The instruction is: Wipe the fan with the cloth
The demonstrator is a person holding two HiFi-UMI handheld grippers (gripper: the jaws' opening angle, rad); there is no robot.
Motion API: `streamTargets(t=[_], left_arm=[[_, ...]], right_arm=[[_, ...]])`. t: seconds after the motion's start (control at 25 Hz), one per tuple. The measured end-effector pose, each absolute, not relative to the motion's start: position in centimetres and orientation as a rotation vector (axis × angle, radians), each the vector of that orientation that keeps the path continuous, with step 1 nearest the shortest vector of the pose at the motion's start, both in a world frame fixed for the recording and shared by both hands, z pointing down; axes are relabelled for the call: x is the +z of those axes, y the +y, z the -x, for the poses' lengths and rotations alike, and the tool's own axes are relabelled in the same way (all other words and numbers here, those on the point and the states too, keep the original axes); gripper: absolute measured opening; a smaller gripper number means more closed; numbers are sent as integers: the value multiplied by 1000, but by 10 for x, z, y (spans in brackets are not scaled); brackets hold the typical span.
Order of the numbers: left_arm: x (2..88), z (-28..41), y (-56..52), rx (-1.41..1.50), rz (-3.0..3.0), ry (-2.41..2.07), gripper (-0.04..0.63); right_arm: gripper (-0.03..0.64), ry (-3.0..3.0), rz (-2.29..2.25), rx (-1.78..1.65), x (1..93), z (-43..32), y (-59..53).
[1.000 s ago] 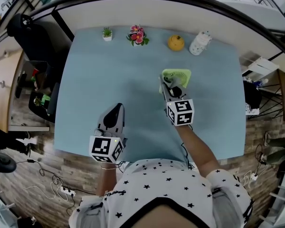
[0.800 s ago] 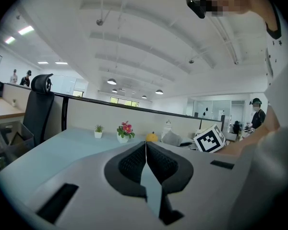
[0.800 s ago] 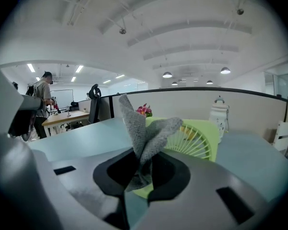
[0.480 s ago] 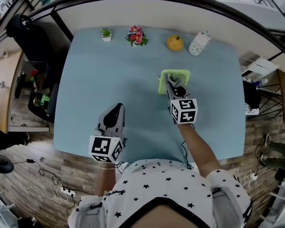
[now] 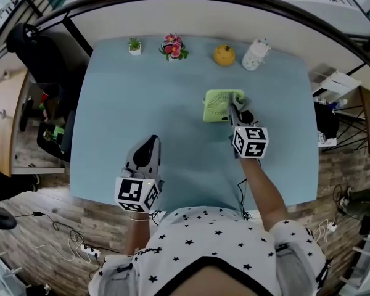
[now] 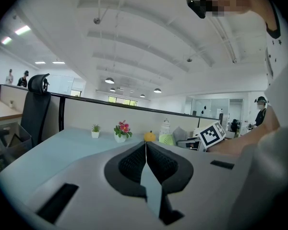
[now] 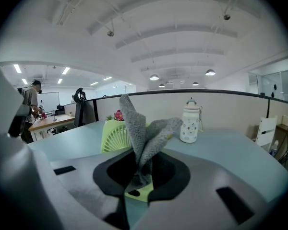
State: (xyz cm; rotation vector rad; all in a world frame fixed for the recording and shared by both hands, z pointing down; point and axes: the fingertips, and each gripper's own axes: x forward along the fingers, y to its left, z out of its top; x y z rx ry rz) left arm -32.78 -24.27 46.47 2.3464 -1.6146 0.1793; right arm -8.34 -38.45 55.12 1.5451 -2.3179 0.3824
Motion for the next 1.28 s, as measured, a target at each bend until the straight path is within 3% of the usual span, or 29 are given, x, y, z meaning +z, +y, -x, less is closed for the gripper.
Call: streamTargets(t=[0.76,1.28], left_arm=[[463,324,-239,181,-2355,-1615,31],[463,326,-238,178,-2353,-1616,31]], right_arm=[[49,-2241,-1628,407,562,49,-384],[51,-2445,-1306,249,545,156,-357]])
